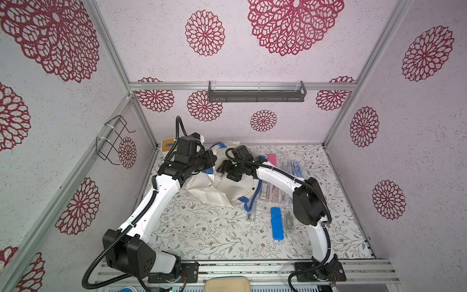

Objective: Take out the compass set from the canvas bag
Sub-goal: Pick up the compass set from the canvas bag.

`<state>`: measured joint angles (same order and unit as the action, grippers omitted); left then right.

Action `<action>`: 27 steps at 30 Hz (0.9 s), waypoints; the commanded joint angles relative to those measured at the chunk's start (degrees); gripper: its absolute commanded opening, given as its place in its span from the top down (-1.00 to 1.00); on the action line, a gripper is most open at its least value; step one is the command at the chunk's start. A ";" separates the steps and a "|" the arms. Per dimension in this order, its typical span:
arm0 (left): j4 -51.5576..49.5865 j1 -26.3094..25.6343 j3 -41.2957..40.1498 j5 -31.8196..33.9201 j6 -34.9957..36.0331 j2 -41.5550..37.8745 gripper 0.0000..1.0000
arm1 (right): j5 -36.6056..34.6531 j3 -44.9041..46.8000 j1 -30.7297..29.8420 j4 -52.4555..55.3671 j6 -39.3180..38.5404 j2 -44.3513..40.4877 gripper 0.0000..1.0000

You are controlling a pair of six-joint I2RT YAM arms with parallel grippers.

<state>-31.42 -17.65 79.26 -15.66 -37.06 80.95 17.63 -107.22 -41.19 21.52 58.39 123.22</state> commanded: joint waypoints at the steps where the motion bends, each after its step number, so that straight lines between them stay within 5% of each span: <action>1: 3.55 -0.80 -0.57 -3.27 1.89 -3.84 1.00 | -3.19 -0.45 1.41 -2.31 4.56 0.12 -0.44; 14: 7.89 -6.21 -0.06 -5.32 5.26 -5.38 1.00 | -5.84 2.40 3.48 -5.54 11.17 2.46 -0.40; 27: 5.69 -8.48 -1.00 -8.05 6.75 -5.71 1.00 | -0.15 21.67 4.28 -57.98 18.53 -3.88 -0.35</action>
<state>-29.56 -24.43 76.88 -19.84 -32.03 78.35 16.86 -86.13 -38.65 -19.84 73.78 122.39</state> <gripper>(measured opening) 0.055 0.688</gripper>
